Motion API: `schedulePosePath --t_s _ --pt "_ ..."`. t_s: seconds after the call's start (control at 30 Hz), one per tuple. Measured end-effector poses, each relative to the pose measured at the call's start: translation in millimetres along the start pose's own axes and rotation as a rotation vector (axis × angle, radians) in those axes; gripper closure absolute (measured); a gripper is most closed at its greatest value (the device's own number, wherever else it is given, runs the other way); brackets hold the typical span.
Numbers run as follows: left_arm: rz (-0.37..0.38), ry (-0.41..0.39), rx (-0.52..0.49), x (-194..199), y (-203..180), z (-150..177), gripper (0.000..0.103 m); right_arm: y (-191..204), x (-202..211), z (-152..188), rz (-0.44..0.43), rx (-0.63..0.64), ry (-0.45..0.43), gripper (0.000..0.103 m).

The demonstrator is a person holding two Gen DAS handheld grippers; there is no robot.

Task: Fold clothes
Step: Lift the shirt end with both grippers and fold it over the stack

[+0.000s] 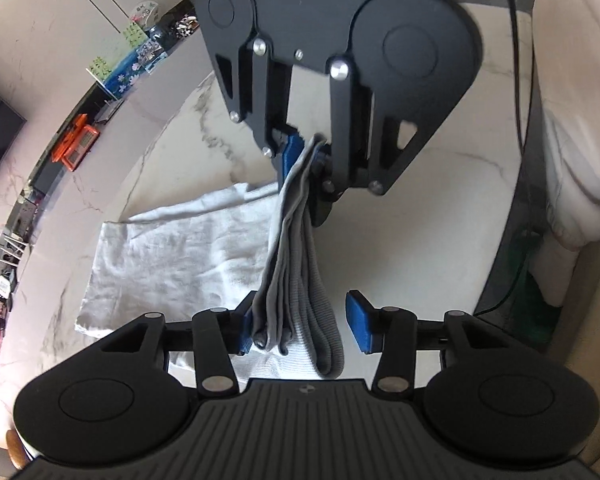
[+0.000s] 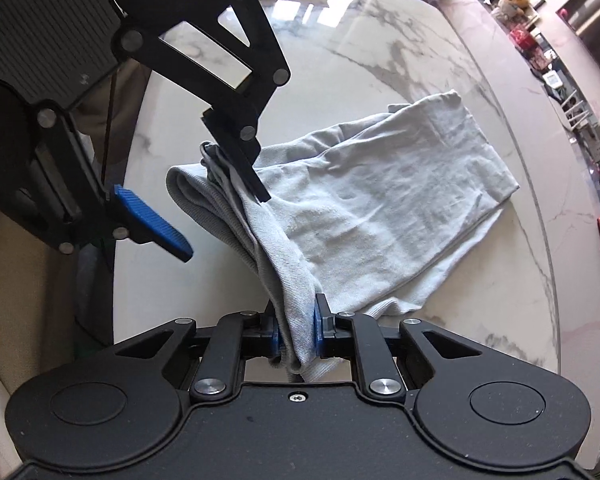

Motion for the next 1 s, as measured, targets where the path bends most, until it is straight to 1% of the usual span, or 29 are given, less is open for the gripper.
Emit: schedulePosePath --t_s 0.1,0.13,0.17,0.27,0.37,0.5,0.6,0.7,0.8,0.9,1.0 --pt "0.028 -0.006 -0.005 11 -2 2 0.071 2 8 -3 -0.024 -0.02 -0.011 0.09" --pt "0.044 -0.013 0.009 17 -1 2 0.078 4 12 -4 -0.031 -0.021 -0.009 0.09" --pt "0.06 -0.02 0.022 23 0 1 0.08 8 15 -3 -0.036 -0.014 -0.003 0.09" --pt "0.112 -0.032 0.045 40 3 1 0.082 18 26 -4 -0.058 -0.002 0.003 0.09" --pt "0.16 -0.037 0.062 57 4 2 0.083 30 45 -9 -0.074 0.006 -0.017 0.09" --pt "0.225 -0.045 0.078 87 9 1 0.083 47 75 -21 -0.088 0.058 -0.027 0.09" --pt "0.269 -0.047 0.09 105 16 -1 0.083 52 95 -33 -0.099 0.094 -0.025 0.09" --pt "0.295 -0.056 0.128 114 36 -5 0.083 43 110 -47 -0.095 0.101 -0.028 0.09" --pt "0.294 -0.066 0.174 114 61 -9 0.083 22 119 -60 -0.064 0.09 -0.037 0.09" --pt "0.271 -0.06 0.227 98 100 -14 0.083 -7 116 -74 -0.034 0.067 -0.04 0.09" --pt "0.248 -0.048 0.256 82 130 -16 0.082 -41 101 -87 -0.016 0.041 -0.039 0.09"
Point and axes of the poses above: each gripper's, at about its wrist camera, not at the fingertips, and x roughly against the way its jaws point, y to its left, z to its underside, the point moved 8 cm from there along -x, roughly the way its jaws point, and after that the axes turned 3 degrees about -y, right-handed, at the moved point
